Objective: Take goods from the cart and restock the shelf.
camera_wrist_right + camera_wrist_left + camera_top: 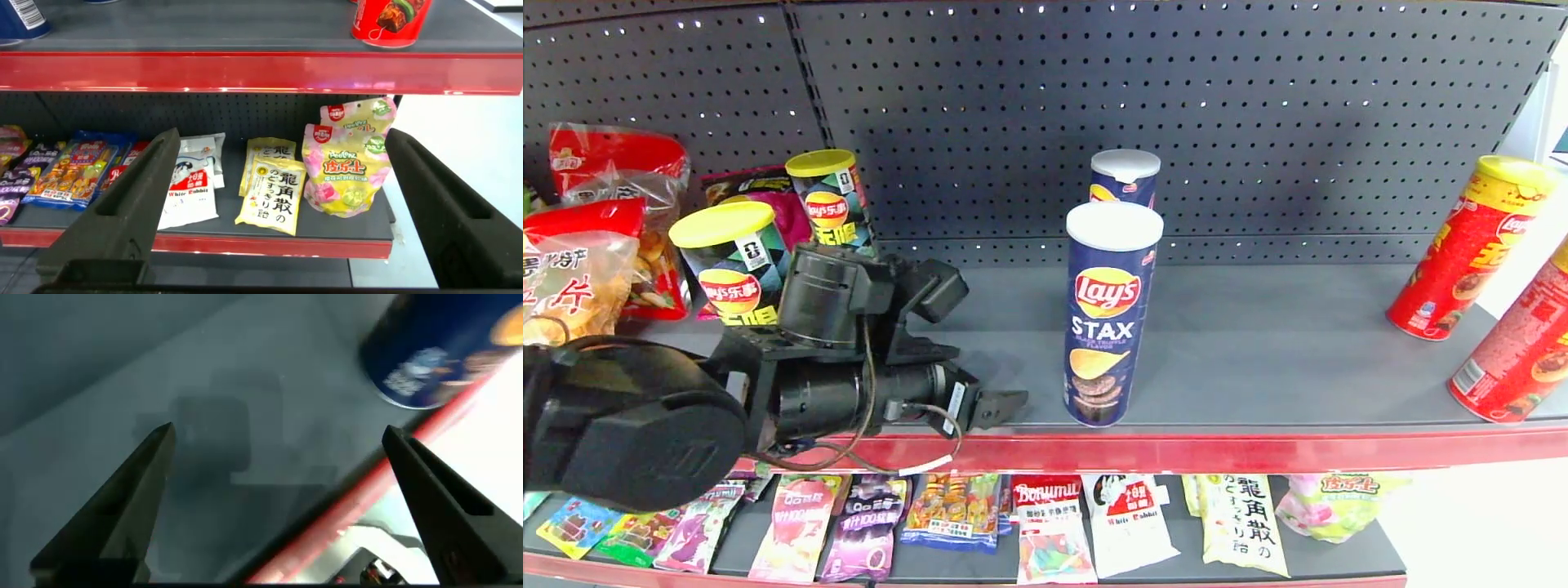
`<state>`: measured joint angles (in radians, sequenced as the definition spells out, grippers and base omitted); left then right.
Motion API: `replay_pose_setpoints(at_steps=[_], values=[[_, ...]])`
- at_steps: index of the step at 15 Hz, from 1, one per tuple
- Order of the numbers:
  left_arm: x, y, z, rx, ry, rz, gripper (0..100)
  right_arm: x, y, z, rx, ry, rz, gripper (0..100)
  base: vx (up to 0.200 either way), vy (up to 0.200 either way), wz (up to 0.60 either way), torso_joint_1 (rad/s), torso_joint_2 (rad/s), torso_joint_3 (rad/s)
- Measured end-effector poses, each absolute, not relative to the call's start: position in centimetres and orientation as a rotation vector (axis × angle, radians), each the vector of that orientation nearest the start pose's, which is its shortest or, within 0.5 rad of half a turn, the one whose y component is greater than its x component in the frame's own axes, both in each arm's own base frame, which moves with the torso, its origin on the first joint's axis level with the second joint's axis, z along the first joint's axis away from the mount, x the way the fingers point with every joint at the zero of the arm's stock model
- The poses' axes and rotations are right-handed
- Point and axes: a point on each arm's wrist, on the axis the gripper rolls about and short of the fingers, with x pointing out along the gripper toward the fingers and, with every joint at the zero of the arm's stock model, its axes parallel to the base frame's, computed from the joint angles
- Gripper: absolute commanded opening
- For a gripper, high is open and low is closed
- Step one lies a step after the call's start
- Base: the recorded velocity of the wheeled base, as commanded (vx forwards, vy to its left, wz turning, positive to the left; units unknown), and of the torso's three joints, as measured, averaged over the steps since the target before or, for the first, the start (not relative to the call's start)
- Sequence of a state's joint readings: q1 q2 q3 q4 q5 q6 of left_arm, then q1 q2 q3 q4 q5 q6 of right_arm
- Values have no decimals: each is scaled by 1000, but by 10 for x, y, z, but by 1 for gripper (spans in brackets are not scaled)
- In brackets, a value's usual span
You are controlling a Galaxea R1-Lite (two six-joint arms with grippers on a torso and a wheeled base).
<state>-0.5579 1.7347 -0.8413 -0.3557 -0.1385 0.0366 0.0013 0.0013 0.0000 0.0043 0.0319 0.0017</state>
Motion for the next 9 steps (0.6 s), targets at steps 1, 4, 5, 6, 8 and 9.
replay_pose_setpoints(at_steps=[1,4,5,6,8,9], values=[[262,-167,152,150,529,-689,100,-23,1,75,2,5,33,100,0,0,0,0,0,0],[274,-177,146,149,522,-694,100,-23,1,75,2,6,33,100,0,0,0,0,0,0],[278,-181,145,149,514,-699,100,-23,1,75,2,6,33,100,0,0,0,0,0,0],[282,-184,145,149,507,-701,100,-23,1,75,2,6,33,100,0,0,0,0,0,0],[286,-188,142,149,509,-703,100,-23,1,75,2,6,32,100,0,0,0,0,0,0],[287,-190,141,151,510,-707,100,-23,1,75,2,6,33,100,0,0,0,0,0,0]])
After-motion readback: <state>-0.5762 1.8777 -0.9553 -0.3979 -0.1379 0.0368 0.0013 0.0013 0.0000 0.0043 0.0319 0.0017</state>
